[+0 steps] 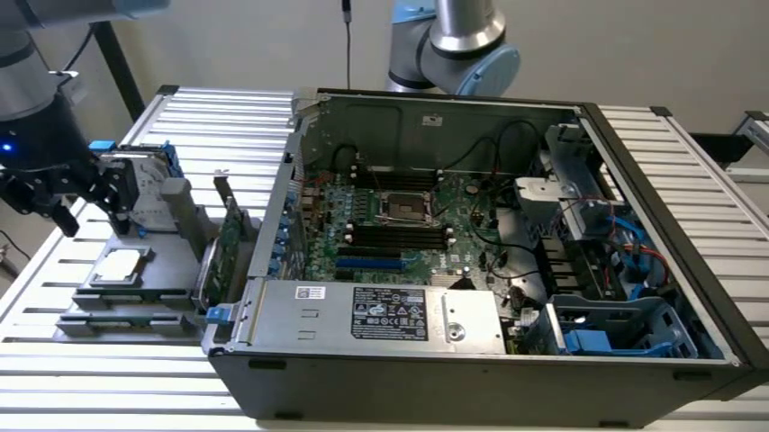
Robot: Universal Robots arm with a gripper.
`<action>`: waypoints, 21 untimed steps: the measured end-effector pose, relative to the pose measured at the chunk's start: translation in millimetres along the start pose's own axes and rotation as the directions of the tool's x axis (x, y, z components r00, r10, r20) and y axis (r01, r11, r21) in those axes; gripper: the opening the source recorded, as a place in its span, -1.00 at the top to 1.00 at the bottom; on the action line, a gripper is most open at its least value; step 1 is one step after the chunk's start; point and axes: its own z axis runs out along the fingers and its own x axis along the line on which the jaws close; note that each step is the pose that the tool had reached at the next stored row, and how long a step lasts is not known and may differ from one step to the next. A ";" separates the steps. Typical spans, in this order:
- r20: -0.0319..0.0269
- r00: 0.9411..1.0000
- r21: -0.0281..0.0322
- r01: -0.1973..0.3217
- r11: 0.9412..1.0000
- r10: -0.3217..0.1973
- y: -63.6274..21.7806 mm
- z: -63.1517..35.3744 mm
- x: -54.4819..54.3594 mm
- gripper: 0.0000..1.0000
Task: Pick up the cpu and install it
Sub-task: 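Pick up the cpu and move it towards the insertion slot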
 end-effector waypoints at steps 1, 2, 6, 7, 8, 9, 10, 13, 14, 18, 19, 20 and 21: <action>-0.002 1.000 0.000 0.000 1.000 0.000 -0.5 1.5 -0.4 -0.31; -0.003 1.000 -0.001 0.000 1.000 0.000 -0.6 3.1 -0.4 -0.31; -0.005 1.000 -0.001 0.000 1.000 0.000 -0.5 9.6 -0.6 -0.31; -0.006 1.000 -0.001 0.000 1.000 0.000 -0.4 11.4 -0.6 -0.31; -0.006 1.000 -0.001 0.000 1.000 0.000 -0.3 13.0 -0.6 -0.31; -0.007 1.000 -0.001 0.000 1.000 0.000 -0.3 14.4 -0.6 -0.31; -0.007 1.000 -0.001 0.000 1.000 0.000 -0.2 15.7 -0.6 -0.31; -0.008 1.000 -0.002 0.000 1.000 0.000 -0.1 19.5 -0.6 -0.31; -0.008 1.000 -0.003 0.000 1.000 0.000 -0.1 20.7 -0.6 -0.31; -0.007 1.000 -0.013 0.000 1.000 -0.001 0.0 25.0 -0.7 -0.31; -0.007 1.000 -0.018 0.001 1.000 -0.001 0.0 26.0 -0.7 -0.31; -0.006 1.000 -0.022 0.000 1.000 -0.001 -0.1 26.8 -0.6 -0.31; -0.006 1.000 -0.027 0.001 1.000 -0.001 -0.2 27.6 -0.5 -0.31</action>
